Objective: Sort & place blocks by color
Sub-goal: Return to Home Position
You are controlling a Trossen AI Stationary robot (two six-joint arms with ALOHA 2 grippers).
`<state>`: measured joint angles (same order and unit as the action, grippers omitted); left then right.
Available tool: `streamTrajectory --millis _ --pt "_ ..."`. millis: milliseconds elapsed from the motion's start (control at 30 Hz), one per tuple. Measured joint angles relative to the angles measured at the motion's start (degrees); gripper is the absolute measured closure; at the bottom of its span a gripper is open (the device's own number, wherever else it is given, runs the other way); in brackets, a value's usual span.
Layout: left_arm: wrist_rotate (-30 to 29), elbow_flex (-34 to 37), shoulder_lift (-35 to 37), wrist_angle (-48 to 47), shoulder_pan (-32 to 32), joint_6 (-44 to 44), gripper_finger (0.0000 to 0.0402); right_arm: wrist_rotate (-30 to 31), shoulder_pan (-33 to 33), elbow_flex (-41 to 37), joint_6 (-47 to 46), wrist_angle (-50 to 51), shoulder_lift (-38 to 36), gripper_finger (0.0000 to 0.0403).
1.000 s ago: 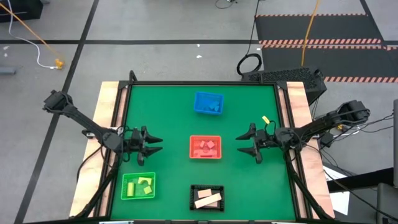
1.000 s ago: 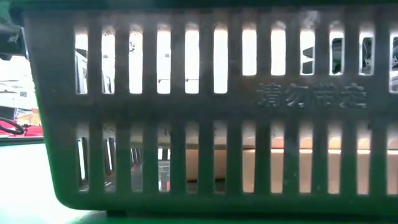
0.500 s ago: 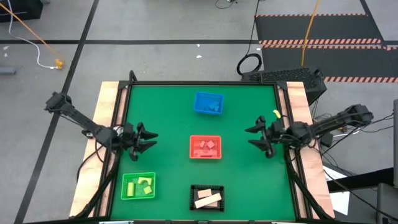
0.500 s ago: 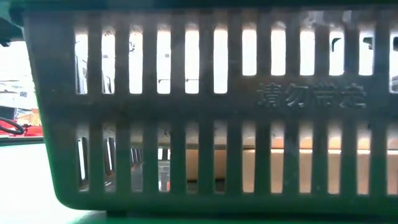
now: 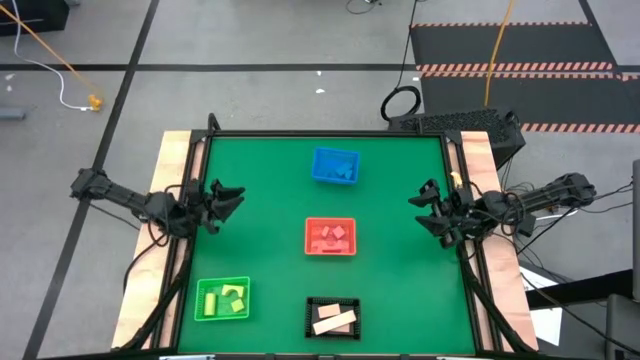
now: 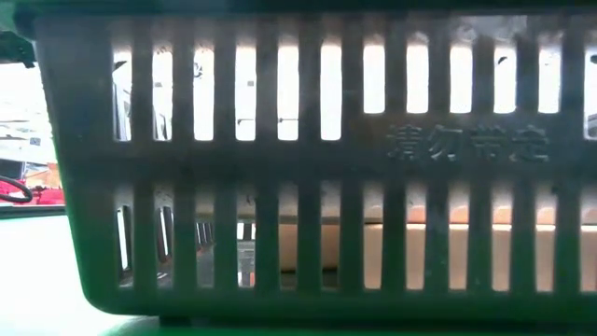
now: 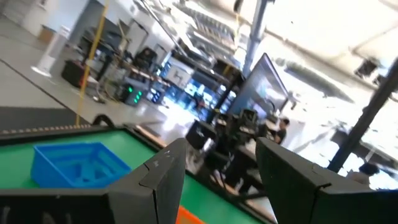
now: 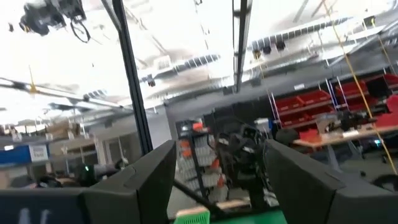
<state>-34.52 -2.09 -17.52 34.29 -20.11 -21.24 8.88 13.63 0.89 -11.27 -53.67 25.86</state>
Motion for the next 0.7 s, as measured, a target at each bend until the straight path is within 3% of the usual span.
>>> streamTrajectory --millis 333,700 --pt "0.0 0.0 7.03 -0.76 5.85 0.0 0.0206 0.0 -0.02 -0.02 0.0 -0.02 -6.71 0.0167" --pt "0.02 0.0 10.41 -0.69 6.37 0.0 0.0206 0.0 -0.04 -0.02 0.0 -0.02 -10.5 0.0167"
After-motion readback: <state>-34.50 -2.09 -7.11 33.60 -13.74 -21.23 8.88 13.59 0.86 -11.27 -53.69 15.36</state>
